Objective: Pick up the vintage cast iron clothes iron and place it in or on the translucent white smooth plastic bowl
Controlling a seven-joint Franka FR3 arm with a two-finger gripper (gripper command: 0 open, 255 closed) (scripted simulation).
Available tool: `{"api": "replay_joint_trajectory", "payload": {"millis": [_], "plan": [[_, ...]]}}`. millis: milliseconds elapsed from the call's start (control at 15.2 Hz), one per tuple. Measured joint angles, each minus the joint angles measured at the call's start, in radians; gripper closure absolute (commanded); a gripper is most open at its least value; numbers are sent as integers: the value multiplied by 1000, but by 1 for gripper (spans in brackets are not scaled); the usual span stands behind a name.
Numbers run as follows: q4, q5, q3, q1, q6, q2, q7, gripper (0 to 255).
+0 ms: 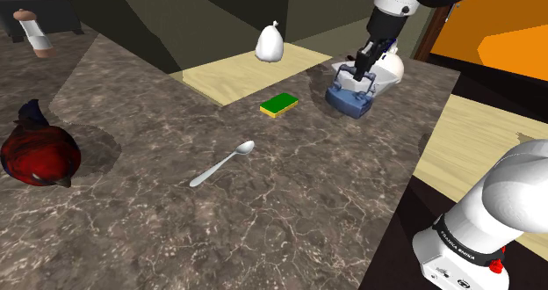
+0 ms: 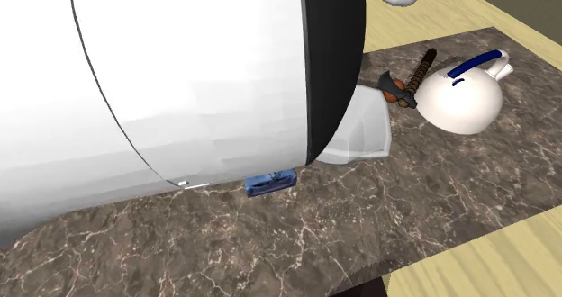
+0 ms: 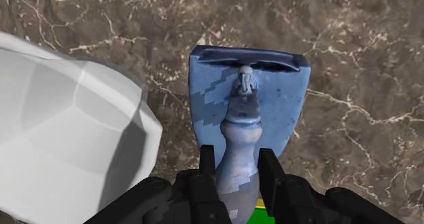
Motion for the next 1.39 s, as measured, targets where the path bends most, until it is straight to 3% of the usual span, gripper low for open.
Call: {"api": "replay_joint_trajectory", "payload": {"millis": [1386], "plan": [[329,-6,-6,-8,-271,58,-18,255]]}}
